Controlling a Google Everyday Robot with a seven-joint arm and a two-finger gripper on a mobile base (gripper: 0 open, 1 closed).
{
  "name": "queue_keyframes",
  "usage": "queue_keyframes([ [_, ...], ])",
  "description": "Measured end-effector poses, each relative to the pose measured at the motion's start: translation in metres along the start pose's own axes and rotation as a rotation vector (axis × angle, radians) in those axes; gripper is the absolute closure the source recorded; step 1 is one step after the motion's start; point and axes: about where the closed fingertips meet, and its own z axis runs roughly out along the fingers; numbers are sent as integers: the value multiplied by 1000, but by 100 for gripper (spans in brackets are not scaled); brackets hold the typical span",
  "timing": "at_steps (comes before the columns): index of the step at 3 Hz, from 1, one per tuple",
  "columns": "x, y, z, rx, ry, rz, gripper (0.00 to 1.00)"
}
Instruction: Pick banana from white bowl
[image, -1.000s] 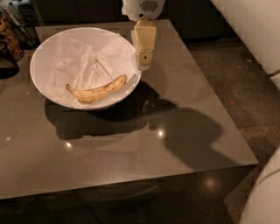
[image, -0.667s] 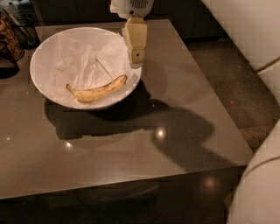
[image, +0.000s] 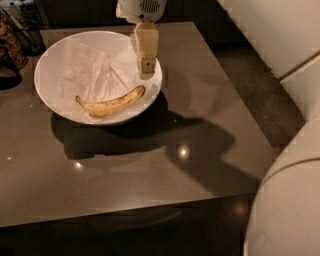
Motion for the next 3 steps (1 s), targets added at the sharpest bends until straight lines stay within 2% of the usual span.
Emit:
queue_keyframes([
  [1,-14,-6,17,-39,-44,-21,0],
  [3,-30,-11,42,-95,-85,-38,37],
])
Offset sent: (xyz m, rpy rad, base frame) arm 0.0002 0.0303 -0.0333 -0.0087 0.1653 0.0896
